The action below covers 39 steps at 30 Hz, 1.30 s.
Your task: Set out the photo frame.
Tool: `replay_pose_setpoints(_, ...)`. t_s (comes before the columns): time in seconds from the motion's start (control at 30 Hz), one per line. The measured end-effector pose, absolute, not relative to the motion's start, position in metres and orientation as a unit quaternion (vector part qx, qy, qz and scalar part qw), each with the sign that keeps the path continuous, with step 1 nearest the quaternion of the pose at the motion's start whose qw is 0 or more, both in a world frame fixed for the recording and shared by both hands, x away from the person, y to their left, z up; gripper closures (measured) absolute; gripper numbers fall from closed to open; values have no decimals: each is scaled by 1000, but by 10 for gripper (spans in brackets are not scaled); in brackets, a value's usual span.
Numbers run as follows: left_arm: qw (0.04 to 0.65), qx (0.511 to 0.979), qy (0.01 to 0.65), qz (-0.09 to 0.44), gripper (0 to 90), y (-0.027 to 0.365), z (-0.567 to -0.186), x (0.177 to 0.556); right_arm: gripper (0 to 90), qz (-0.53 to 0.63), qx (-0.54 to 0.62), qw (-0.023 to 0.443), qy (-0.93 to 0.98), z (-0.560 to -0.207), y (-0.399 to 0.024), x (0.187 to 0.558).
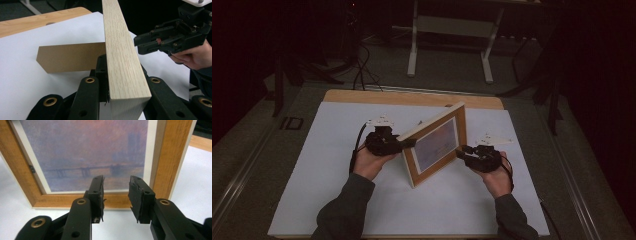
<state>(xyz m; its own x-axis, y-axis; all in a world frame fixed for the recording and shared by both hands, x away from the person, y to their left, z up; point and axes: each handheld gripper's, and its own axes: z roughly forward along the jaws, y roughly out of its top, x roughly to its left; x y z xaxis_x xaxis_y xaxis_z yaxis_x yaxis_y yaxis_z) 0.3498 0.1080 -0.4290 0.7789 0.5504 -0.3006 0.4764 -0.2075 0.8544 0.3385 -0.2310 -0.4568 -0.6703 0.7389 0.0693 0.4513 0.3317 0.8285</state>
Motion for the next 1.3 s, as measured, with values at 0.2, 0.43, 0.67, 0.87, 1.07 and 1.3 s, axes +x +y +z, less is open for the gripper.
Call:
replay_pose_setpoints(0.2,538,778,323,20,750,111,-430,355,631,446,376,167,795,-455,-234,339)
replay_pose_setpoints(0.43,538,779,321,11,756,116,-430,362,607,444,385,172,790,-452,-238,342)
replay_pose_setpoints(0.67,537,781,317,6,760,120,-430,369,577,442,393,180,786,-449,-240,351)
replay_pose_setpoints(0.87,536,784,314,2,761,122,-430,372,547,437,398,186,785,-448,-241,360)
replay_pose_setpoints(1.07,535,786,310,-3,761,123,-430,376,548,431,408,187,783,-448,-244,372)
replay_pose_setpoints(1.3,535,788,304,-6,762,125,-430,380,521,427,424,183,778,-450,-247,385)
